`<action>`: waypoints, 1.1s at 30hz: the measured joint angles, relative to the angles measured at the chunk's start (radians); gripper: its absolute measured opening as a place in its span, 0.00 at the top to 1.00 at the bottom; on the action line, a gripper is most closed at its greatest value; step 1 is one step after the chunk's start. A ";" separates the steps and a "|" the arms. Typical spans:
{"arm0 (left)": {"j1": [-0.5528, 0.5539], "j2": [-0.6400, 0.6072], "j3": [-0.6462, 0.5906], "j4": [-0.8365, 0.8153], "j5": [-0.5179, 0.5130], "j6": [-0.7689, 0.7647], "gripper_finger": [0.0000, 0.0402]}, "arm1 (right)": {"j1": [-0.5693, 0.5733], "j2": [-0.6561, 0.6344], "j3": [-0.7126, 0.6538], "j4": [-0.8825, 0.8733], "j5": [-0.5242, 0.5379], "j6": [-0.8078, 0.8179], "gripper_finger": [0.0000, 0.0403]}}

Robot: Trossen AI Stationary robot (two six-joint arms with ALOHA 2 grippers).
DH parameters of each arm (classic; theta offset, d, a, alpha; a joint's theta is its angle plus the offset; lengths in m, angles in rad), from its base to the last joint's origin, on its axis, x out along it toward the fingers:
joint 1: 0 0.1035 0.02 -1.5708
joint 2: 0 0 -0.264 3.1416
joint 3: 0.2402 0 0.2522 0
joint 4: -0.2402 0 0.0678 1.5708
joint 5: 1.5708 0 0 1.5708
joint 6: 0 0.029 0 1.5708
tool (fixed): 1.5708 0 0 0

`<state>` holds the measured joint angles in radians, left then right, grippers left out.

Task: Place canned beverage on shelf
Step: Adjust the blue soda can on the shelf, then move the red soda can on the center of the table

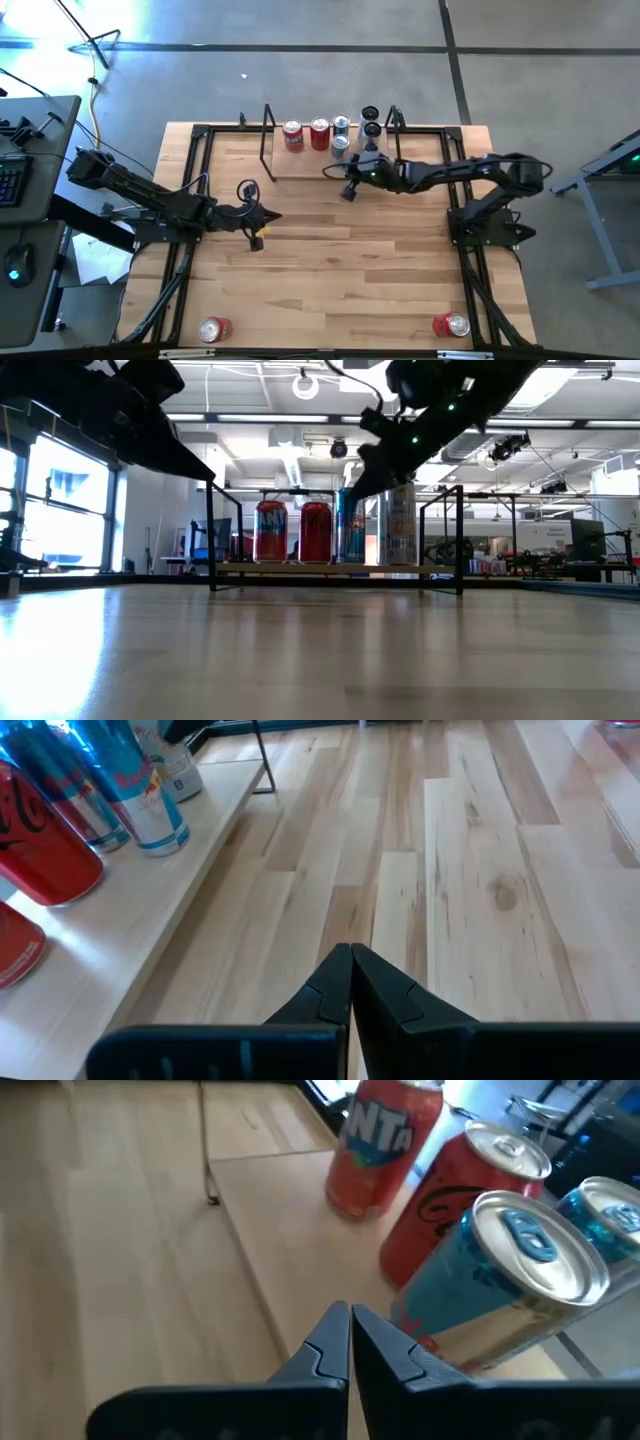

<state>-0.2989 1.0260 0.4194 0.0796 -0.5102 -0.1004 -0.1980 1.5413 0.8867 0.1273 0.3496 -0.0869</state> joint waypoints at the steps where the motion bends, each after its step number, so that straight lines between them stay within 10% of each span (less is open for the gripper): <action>1: 0.000 0.000 0.000 0.000 0.000 0.000 1.00 | -0.004 0.019 0.010 0.004 0.016 0.000 1.00; 19: 0.000 0.000 0.000 -0.007 0.000 -0.001 1.00 | -0.015 0.066 0.070 -0.014 0.175 0.081 1.00; 33: 0.000 0.000 0.000 -0.007 0.079 -0.037 1.00 | 0.331 -0.157 0.023 -0.296 0.303 0.083 1.00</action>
<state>-0.2989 1.0260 0.4194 0.0727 -0.4310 -0.1370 0.1327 1.3841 0.9096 -0.1686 0.6530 -0.0036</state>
